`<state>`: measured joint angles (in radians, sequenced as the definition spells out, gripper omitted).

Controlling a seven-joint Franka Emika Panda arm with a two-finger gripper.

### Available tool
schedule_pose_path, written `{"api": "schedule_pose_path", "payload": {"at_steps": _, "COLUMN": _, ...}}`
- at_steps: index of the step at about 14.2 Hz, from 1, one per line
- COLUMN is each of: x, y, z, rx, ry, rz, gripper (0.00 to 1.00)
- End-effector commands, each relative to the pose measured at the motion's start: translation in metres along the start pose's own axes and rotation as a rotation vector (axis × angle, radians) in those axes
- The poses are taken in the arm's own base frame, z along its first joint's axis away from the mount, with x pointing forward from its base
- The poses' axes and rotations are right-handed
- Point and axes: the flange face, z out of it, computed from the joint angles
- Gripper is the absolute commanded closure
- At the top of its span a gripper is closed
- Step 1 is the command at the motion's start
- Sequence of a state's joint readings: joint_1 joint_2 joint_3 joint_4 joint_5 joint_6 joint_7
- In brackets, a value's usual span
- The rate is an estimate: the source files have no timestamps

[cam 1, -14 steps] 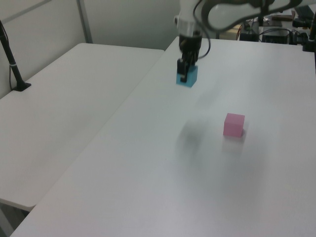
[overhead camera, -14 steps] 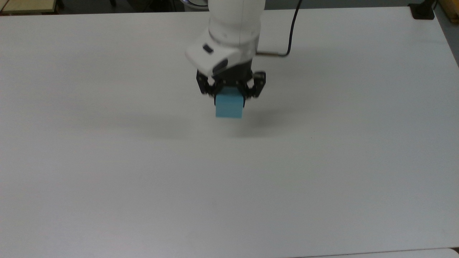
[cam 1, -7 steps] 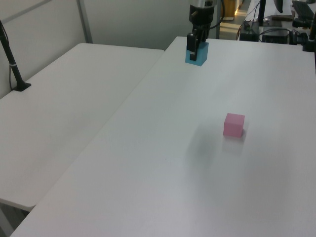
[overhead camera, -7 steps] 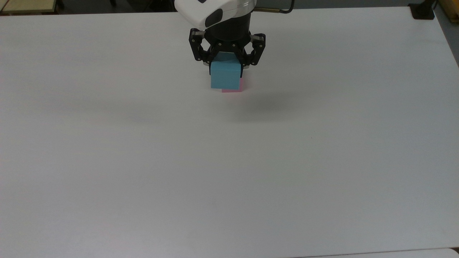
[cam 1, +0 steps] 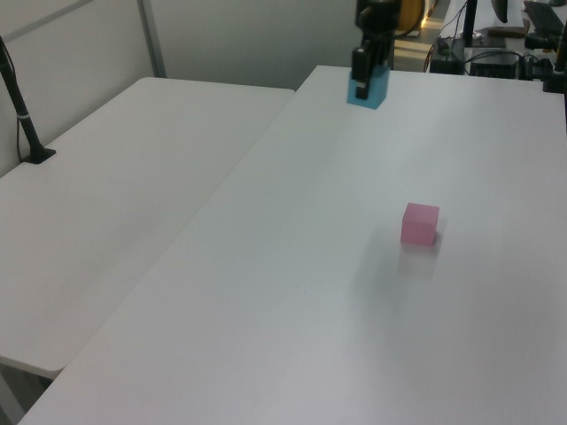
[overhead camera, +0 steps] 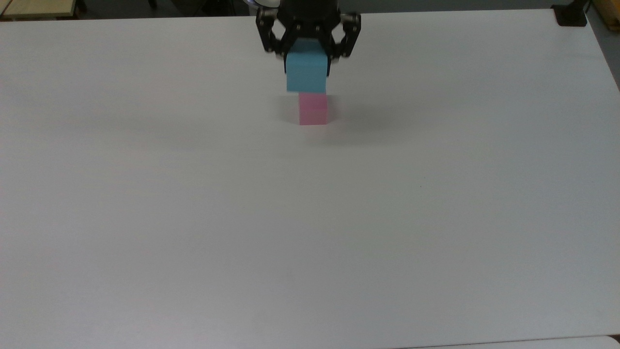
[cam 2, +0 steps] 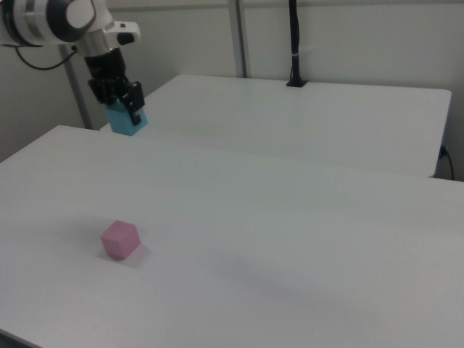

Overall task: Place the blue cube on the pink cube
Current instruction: 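Lift the light-blue cube and carry it toward the pink cube, then position the held blue cube above the pink cube and lower it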

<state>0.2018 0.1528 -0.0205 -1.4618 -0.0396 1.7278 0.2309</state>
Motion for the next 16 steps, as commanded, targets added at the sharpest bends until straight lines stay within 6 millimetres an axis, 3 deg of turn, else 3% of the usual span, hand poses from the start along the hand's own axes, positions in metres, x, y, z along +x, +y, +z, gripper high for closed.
{"api": "schedule_pose_path", "payload": {"at_steps": 1, "x": -0.071, "y": -0.012, "z": -0.01, "rx": 0.012, "ry": -0.039, "rz": -0.04, "gripper": 0.79}}
{"api": "schedule_pose_path", "payload": {"at_steps": 4, "x": -0.117, "y": -0.031, "z": -0.019, "rx": 0.024, "ry": -0.049, "rz": -0.054, "gripper": 0.79}}
{"api": "schedule_pose_path", "payload": {"at_steps": 9, "x": -0.133, "y": -0.042, "z": -0.005, "rx": 0.022, "ry": -0.082, "rz": -0.027, "gripper": 0.79}}
{"api": "schedule_pose_path", "payload": {"at_steps": 12, "x": -0.137, "y": -0.036, "z": 0.027, "rx": 0.012, "ry": -0.128, "rz": -0.018, "gripper": 0.79}}
{"api": "schedule_pose_path", "payload": {"at_steps": 16, "x": -0.143, "y": -0.031, "z": 0.093, "rx": 0.021, "ry": -0.102, "rz": -0.006, "gripper": 0.79}}
